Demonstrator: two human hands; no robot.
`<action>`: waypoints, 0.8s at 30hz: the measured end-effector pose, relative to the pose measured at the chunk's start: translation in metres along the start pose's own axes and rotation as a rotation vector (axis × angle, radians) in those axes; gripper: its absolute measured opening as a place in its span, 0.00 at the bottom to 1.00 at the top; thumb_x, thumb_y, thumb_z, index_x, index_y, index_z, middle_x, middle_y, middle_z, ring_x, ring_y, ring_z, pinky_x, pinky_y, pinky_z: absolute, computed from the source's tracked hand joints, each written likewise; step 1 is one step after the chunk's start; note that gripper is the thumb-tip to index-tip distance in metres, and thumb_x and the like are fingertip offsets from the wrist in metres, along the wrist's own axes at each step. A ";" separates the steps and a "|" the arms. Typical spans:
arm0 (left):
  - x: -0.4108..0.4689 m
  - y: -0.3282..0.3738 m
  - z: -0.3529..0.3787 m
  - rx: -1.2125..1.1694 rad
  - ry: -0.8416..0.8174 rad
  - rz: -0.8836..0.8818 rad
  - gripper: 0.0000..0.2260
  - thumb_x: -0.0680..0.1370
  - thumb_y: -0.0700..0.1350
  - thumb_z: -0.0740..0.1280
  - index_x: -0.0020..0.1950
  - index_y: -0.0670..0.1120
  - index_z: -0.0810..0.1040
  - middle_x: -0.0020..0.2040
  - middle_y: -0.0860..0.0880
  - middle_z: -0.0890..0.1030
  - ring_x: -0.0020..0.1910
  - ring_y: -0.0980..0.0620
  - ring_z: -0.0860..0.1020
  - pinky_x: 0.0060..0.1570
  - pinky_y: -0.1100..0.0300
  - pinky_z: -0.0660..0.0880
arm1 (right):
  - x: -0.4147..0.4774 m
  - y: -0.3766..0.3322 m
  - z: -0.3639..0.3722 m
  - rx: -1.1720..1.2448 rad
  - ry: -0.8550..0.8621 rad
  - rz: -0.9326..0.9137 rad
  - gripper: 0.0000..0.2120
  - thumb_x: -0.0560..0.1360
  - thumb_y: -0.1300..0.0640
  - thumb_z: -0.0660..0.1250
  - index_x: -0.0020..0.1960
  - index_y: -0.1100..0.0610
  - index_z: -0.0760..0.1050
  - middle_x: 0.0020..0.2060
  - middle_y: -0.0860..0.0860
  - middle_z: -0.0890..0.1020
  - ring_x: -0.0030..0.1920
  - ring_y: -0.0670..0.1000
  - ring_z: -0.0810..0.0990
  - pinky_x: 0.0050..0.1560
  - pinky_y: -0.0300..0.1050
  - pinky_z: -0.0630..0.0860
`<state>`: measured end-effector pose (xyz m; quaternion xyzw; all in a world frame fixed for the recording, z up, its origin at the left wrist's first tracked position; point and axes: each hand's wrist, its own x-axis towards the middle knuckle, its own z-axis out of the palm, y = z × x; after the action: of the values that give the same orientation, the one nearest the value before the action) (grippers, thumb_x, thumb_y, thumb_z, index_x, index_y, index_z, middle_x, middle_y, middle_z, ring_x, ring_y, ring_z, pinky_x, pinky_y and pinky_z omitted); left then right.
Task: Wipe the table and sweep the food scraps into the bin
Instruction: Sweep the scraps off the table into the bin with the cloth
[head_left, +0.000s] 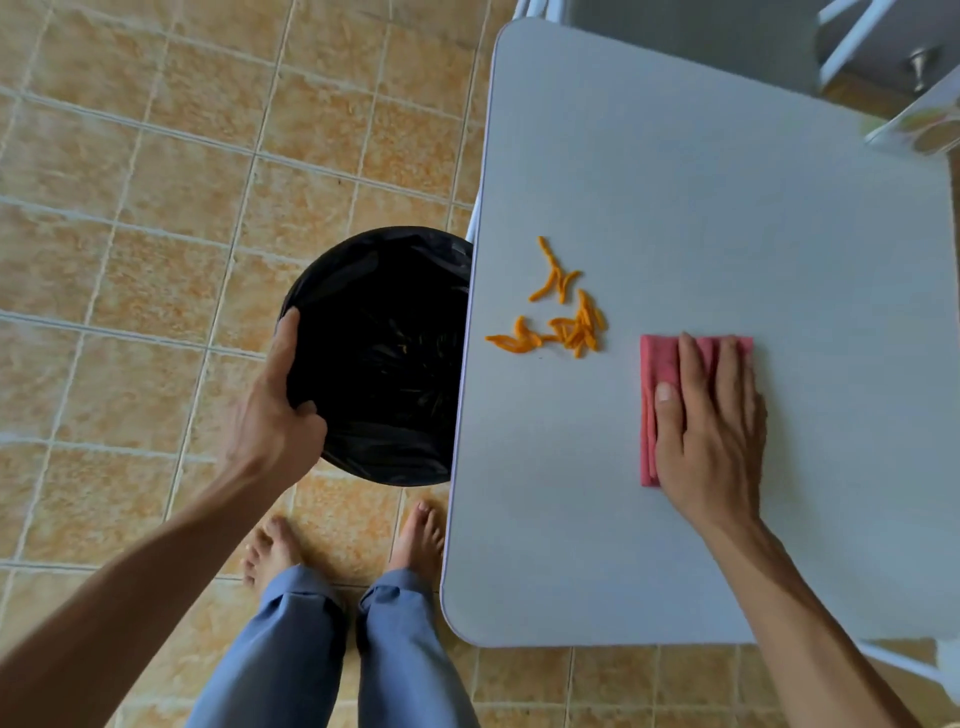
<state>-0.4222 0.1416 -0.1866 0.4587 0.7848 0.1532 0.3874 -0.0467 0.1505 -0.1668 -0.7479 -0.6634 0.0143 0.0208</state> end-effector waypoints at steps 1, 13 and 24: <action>0.001 0.002 -0.001 0.000 -0.010 0.003 0.46 0.72 0.30 0.61 0.80 0.63 0.48 0.67 0.40 0.77 0.33 0.45 0.77 0.33 0.44 0.80 | 0.000 0.003 0.002 0.001 0.004 0.007 0.27 0.84 0.46 0.49 0.80 0.53 0.61 0.80 0.62 0.58 0.81 0.62 0.56 0.77 0.62 0.57; 0.005 0.016 0.000 -0.056 -0.027 -0.039 0.47 0.71 0.30 0.61 0.78 0.68 0.47 0.62 0.42 0.80 0.32 0.38 0.81 0.31 0.39 0.80 | 0.077 -0.065 0.029 0.168 0.190 -0.003 0.25 0.84 0.51 0.50 0.76 0.61 0.68 0.77 0.64 0.66 0.78 0.66 0.61 0.79 0.60 0.58; 0.004 0.016 0.020 -0.070 -0.039 -0.029 0.47 0.70 0.31 0.60 0.78 0.68 0.47 0.50 0.46 0.81 0.30 0.37 0.79 0.24 0.40 0.76 | 0.051 -0.155 0.033 0.161 0.129 -0.157 0.24 0.85 0.51 0.50 0.79 0.57 0.65 0.79 0.59 0.63 0.81 0.60 0.58 0.79 0.59 0.58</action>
<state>-0.3983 0.1515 -0.1920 0.4362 0.7779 0.1662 0.4207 -0.1963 0.2196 -0.1914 -0.6888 -0.7140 0.0179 0.1243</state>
